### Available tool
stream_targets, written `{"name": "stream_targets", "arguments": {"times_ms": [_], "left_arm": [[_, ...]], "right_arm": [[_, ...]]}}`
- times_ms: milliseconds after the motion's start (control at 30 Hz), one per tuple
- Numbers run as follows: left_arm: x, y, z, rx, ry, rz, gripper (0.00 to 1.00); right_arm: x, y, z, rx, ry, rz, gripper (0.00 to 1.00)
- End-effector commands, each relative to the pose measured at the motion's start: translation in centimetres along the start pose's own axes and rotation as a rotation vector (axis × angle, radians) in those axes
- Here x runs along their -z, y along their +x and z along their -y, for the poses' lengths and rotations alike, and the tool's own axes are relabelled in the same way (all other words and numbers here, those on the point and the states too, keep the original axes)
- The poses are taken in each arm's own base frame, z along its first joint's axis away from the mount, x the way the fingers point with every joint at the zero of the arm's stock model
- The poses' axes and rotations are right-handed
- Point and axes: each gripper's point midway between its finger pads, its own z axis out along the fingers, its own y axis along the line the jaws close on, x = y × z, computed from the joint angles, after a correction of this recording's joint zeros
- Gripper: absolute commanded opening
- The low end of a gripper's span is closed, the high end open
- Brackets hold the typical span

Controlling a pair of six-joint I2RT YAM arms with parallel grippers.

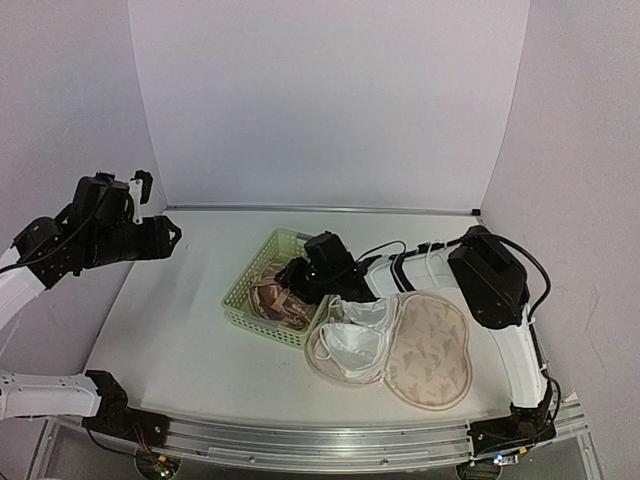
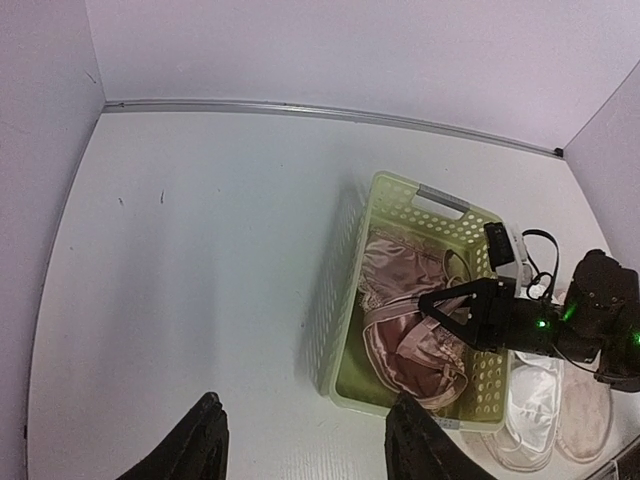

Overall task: Unzip the laundry bag and remove the bra
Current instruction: Place the bra in the bin, then pick up the bra from the laundry bag.

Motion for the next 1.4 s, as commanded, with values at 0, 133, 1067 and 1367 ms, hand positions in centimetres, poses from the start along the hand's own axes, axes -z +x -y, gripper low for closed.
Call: {"name": "stream_targets", "arguments": {"times_ms": [0, 133, 1067, 1367], "left_arm": [[0.8, -1.8, 0.9, 0.005, 0.034, 0.044, 0.54], [0.5, -1.8, 1.4, 0.005, 0.05, 0.032, 0.54], [-2.2, -1.4, 3.2, 0.023, 0.092, -0.017, 0.54], [-4.2, -1.2, 4.4, 0.027, 0.117, -0.048, 0.54]], "right_arm": [[3.6, -3.3, -5.9, 0.043, -0.063, 0.079, 0.48], [4.0, -3.4, -5.8, 0.062, -0.006, 0.064, 0.52], [19.1, -3.3, -0.4, 0.29, 0.241, 0.123, 0.66], [24.2, -1.8, 5.9, 0.225, 0.295, 0.127, 0.68]]}}
